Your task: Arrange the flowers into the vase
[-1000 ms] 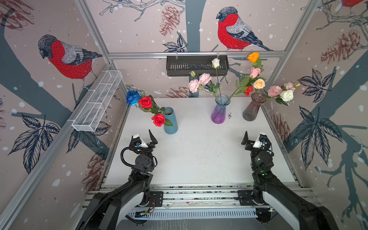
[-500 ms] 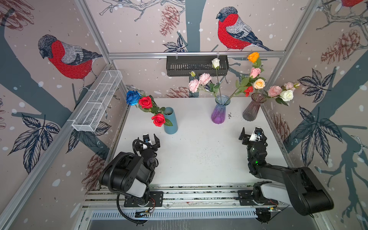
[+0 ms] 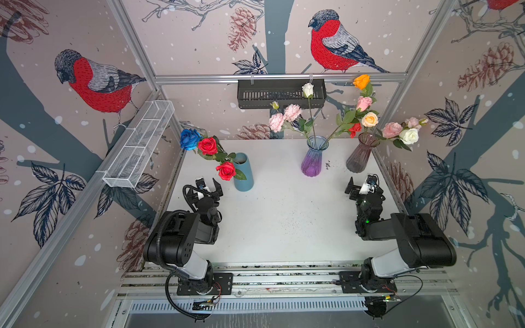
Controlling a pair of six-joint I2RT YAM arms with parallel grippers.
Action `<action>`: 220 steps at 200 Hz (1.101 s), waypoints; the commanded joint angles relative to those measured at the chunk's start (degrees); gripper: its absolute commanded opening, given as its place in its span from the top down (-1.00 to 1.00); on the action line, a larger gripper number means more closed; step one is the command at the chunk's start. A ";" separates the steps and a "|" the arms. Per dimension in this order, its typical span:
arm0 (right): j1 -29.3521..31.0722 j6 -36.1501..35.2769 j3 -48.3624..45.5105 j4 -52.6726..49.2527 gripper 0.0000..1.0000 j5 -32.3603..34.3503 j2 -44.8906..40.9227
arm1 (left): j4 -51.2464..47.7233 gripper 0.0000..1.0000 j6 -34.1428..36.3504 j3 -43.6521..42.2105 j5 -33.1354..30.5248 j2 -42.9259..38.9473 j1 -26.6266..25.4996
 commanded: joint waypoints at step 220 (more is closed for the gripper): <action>1.71 2.39 -0.45 -2.46 -0.97 4.36 -0.56 | -4.50 -0.96 0.18 0.91 15.64 -0.27 2.02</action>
